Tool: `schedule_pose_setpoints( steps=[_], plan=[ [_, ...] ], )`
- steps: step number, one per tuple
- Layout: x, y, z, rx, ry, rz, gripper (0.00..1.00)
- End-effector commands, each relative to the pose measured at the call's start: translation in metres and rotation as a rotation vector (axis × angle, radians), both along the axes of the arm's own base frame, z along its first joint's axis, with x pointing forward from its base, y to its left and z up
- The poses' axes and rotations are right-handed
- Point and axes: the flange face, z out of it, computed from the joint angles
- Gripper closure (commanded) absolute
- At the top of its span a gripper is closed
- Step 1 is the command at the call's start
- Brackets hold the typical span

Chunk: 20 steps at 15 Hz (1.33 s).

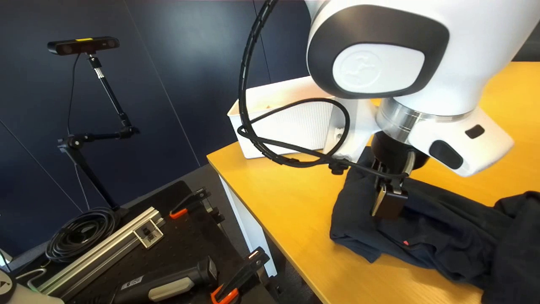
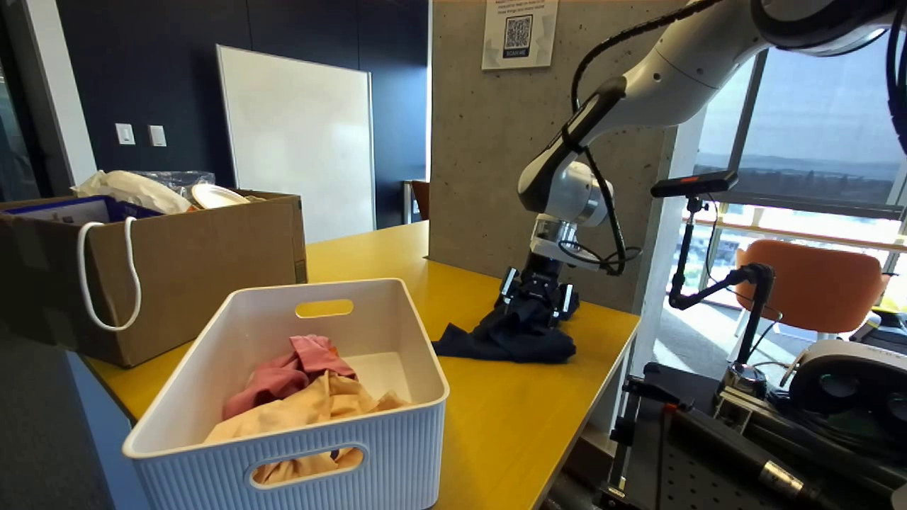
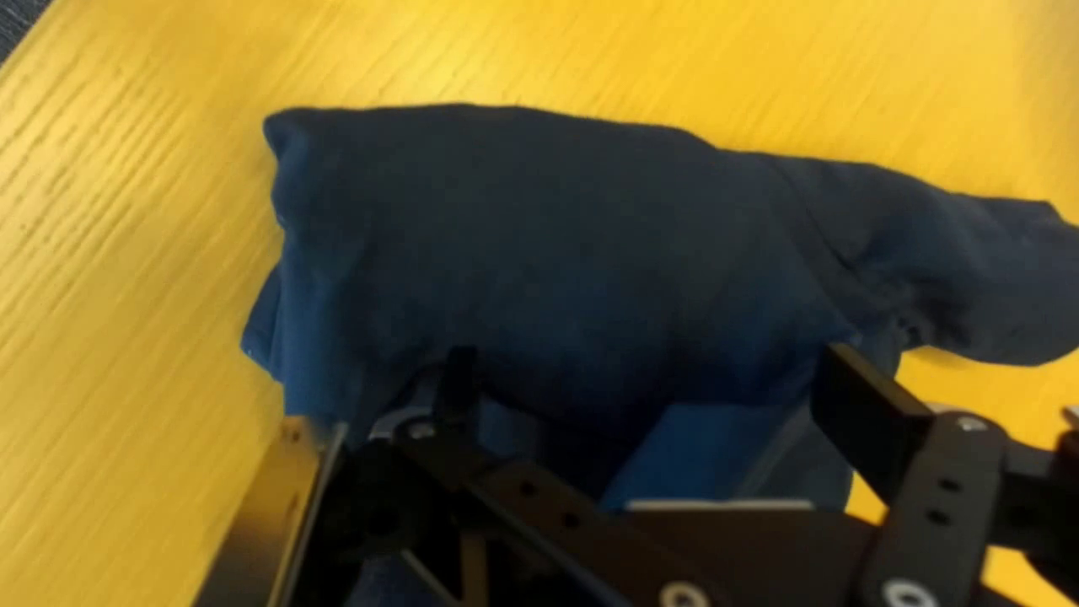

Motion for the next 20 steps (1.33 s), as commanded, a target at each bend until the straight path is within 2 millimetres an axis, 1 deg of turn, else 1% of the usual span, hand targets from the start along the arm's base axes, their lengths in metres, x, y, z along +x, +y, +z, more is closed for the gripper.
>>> schedule_pose_setpoints(
  steps=[1, 4, 5, 6, 9, 13, 15, 16, 20],
  plan=[
    [0.021, -0.008, -0.005, -0.015, -0.041, -0.045, 0.0],
    [0.034, -0.005, -0.009, -0.042, -0.083, -0.05, 0.0],
    [0.037, -0.004, -0.01, -0.05, -0.09, -0.049, 0.25],
    [0.04, -0.003, -0.011, -0.057, -0.1, -0.049, 0.26],
    [0.041, 0.001, -0.01, -0.07, -0.122, -0.048, 0.49],
    [0.031, 0.001, 0.005, -0.105, -0.127, -0.045, 0.8],
    [0.019, -0.003, 0.02, -0.122, -0.097, -0.032, 0.95],
    [0.013, -0.006, 0.029, -0.133, -0.089, -0.025, 0.99],
    [-0.02, -0.015, 0.084, -0.169, -0.015, 0.054, 0.99]
  ],
)
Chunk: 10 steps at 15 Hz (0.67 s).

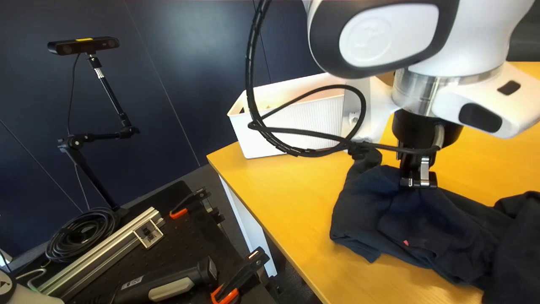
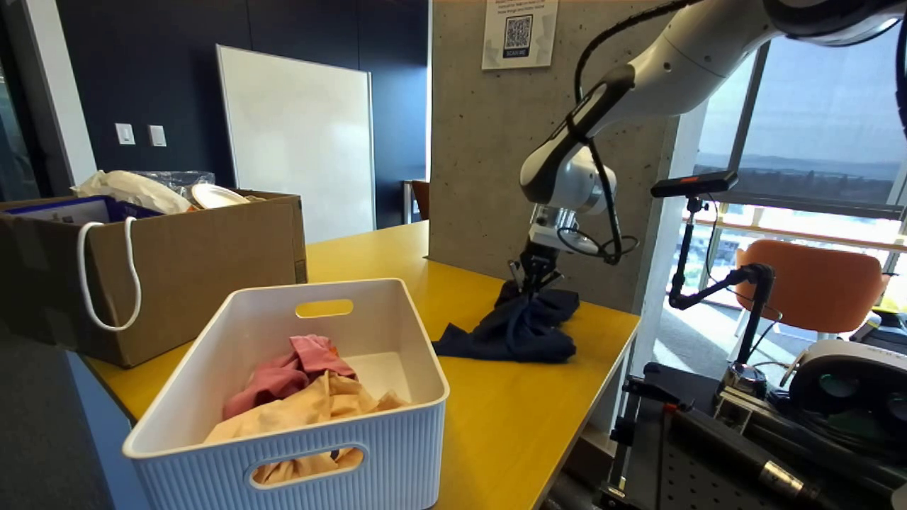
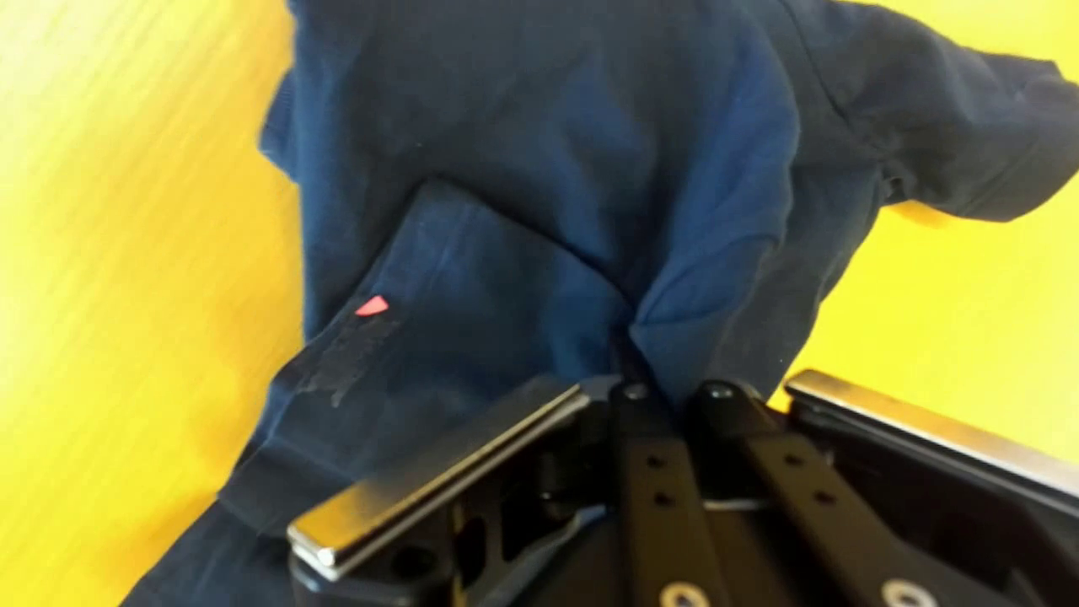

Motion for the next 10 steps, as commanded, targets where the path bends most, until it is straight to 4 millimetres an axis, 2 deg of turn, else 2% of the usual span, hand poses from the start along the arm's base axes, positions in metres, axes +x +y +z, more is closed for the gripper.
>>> schedule_pose_setpoints(
  steps=[1, 3, 5, 10],
  plan=[
    [-0.034, -0.002, 0.059, -0.013, 0.089, 0.049, 0.99],
    [-0.039, -0.003, 0.079, 0.011, 0.152, 0.089, 0.99],
    [-0.034, -0.019, 0.093, 0.016, 0.23, 0.111, 0.99],
    [0.012, -0.079, 0.094, -0.139, 0.268, 0.06, 0.99]
  ],
)
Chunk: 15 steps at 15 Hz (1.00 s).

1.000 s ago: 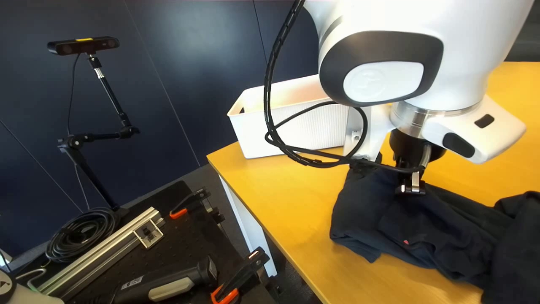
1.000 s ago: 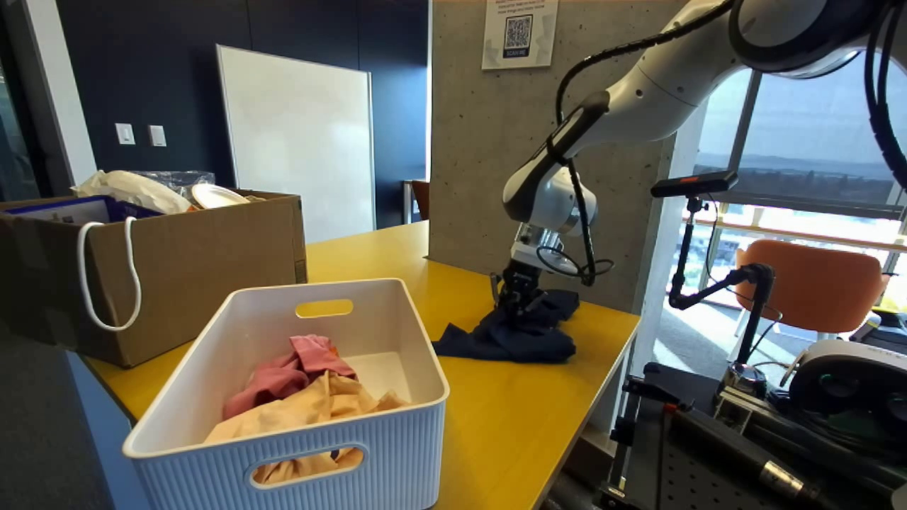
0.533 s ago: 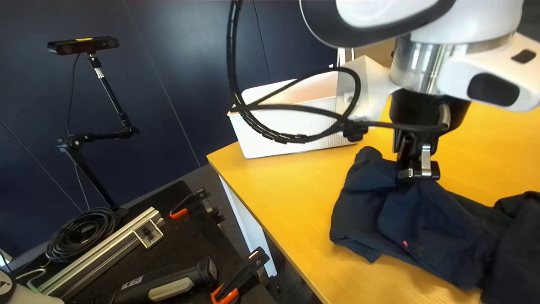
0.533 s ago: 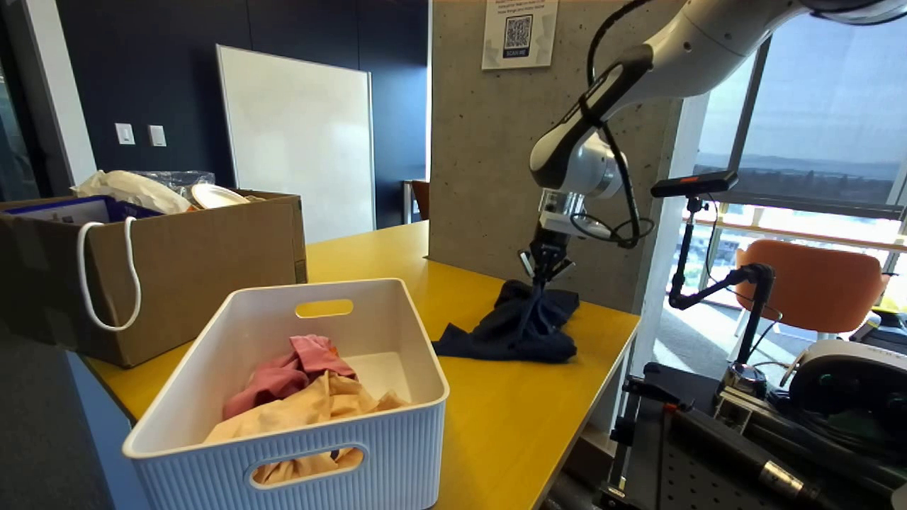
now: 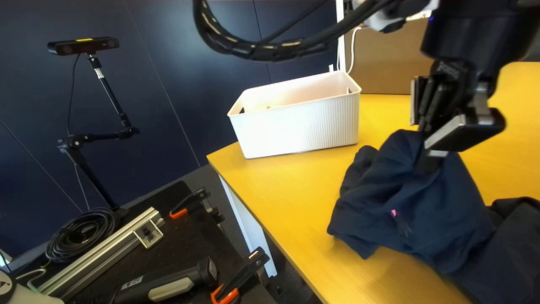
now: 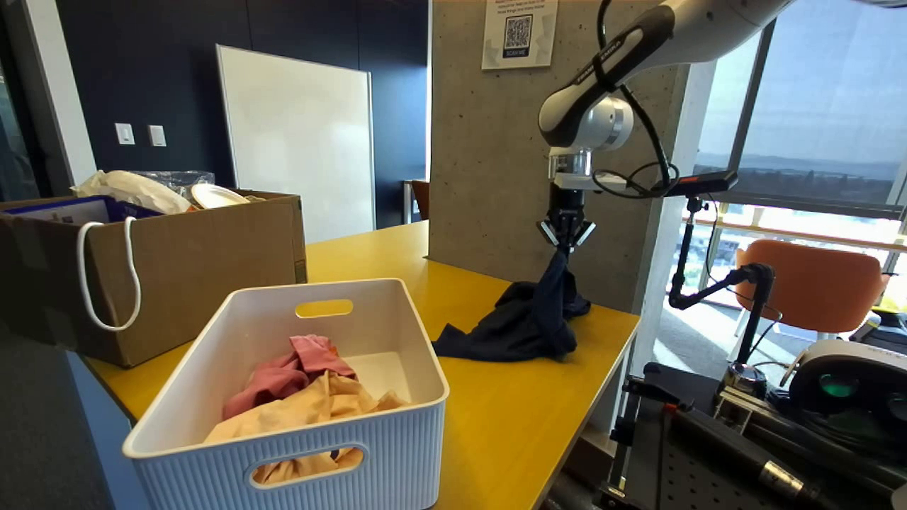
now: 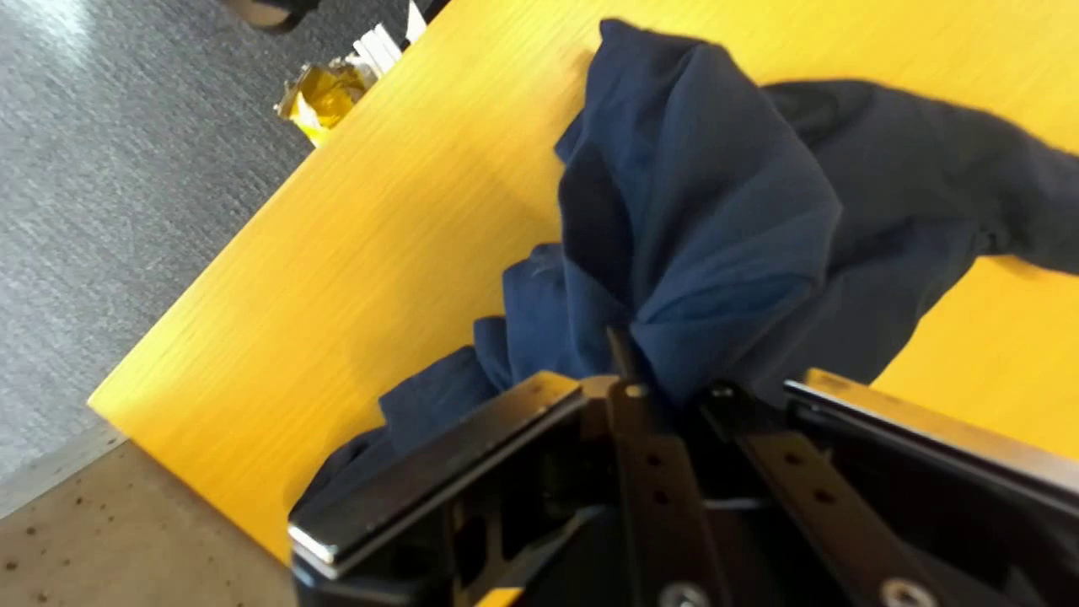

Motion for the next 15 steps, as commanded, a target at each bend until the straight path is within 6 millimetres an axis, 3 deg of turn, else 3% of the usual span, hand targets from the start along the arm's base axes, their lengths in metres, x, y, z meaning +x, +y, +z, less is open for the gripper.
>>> schedule_pose_setpoints(
  steps=[1, 4, 8, 12, 15],
  plan=[
    [0.041, -0.05, 0.0, -0.126, -0.018, -0.067, 0.99],
    [0.077, -0.082, 0.011, -0.195, -0.183, -0.131, 0.99],
    [0.125, -0.087, 0.044, -0.285, -0.379, -0.104, 0.99],
    [0.17, -0.042, 0.073, -0.233, -0.514, -0.042, 0.99],
    [0.191, -0.008, 0.103, -0.23, -0.595, 0.011, 0.99]
  ],
)
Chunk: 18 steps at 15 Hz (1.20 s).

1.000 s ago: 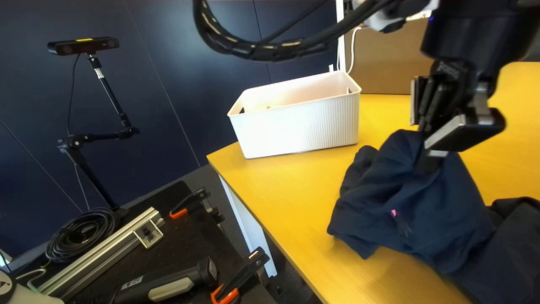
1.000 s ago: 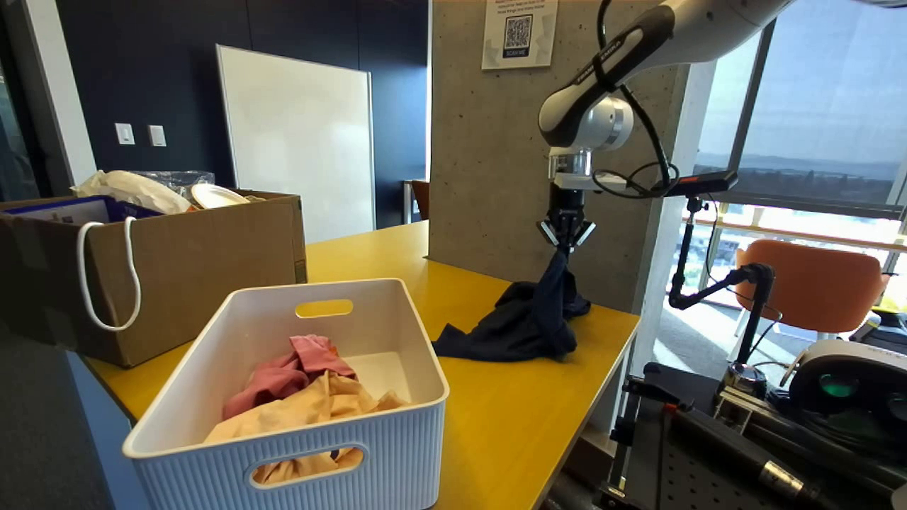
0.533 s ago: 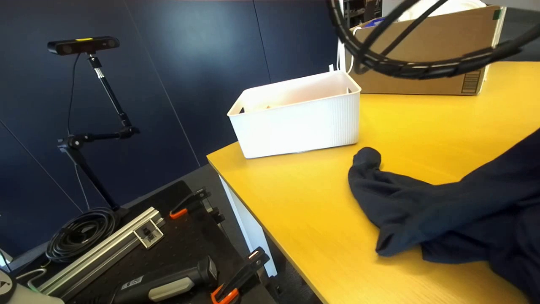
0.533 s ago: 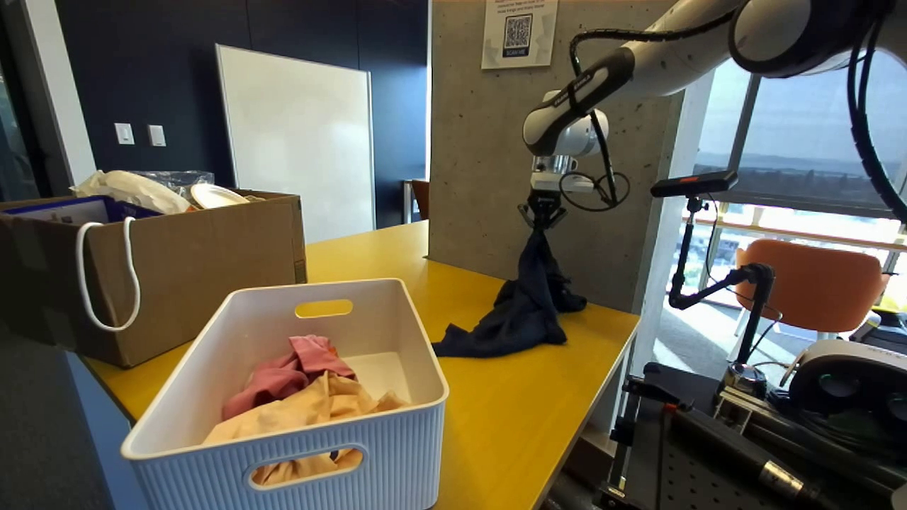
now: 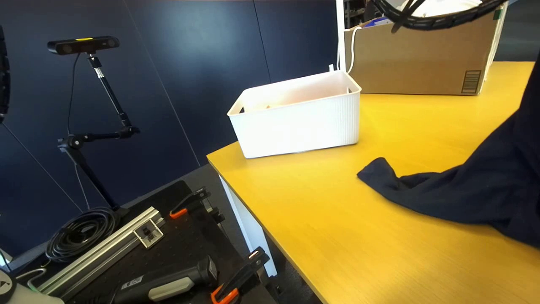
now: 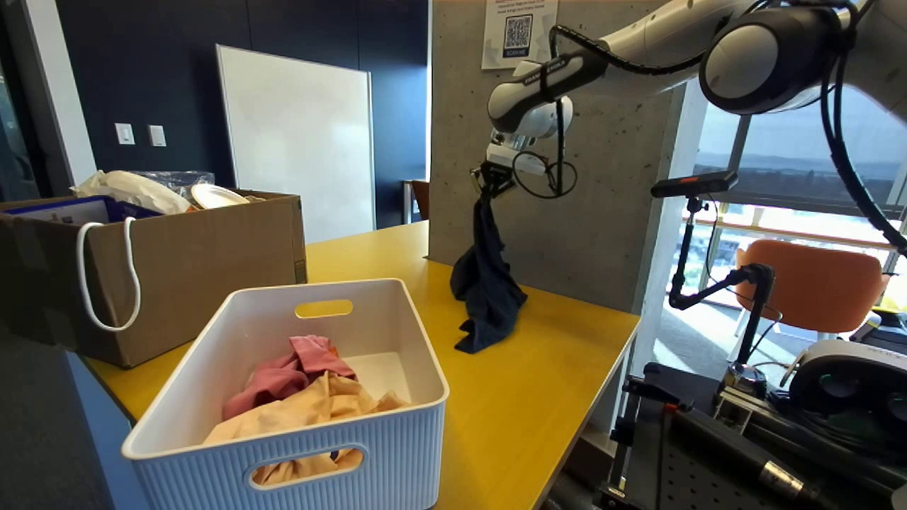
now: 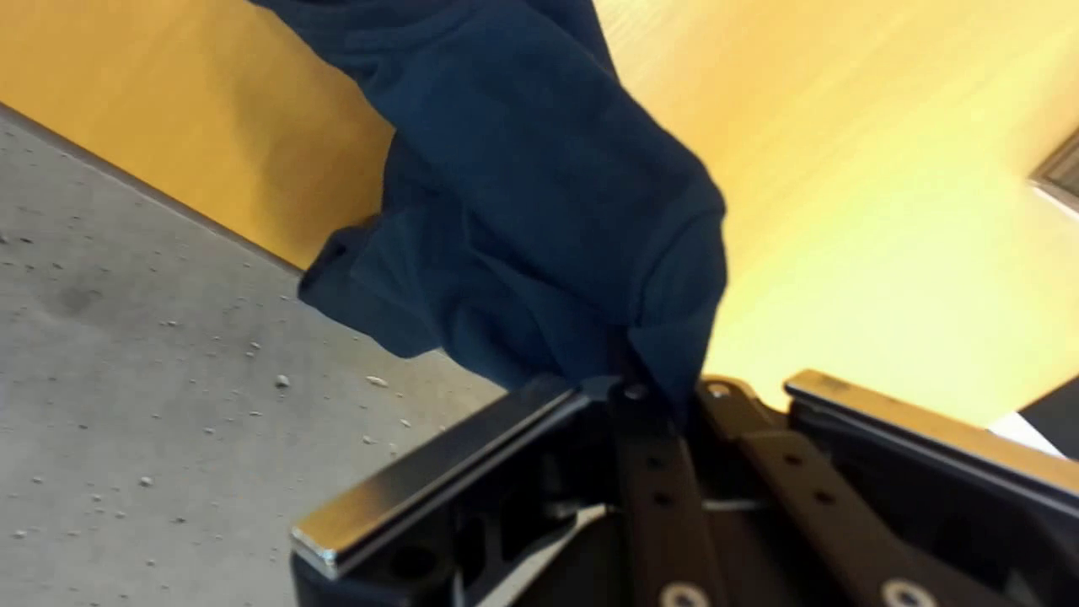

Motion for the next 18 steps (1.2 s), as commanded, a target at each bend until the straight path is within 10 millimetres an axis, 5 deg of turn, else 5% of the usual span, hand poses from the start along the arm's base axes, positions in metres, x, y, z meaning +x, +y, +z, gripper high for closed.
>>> schedule_pose_setpoints(
  steps=[1, 4, 7, 11, 14, 18],
  plan=[
    [0.023, 0.026, 0.038, -0.011, -0.107, 0.054, 0.99],
    [0.029, 0.036, 0.058, -0.013, -0.152, 0.069, 0.99],
    [0.017, 0.021, 0.072, -0.006, -0.148, 0.053, 0.99],
    [-0.017, -0.002, 0.096, 0.0, -0.085, 0.05, 0.99],
    [-0.054, -0.012, 0.135, -0.009, 0.018, 0.078, 0.99],
    [-0.103, 0.007, 0.192, 0.11, 0.184, 0.206, 0.99]
  ],
)
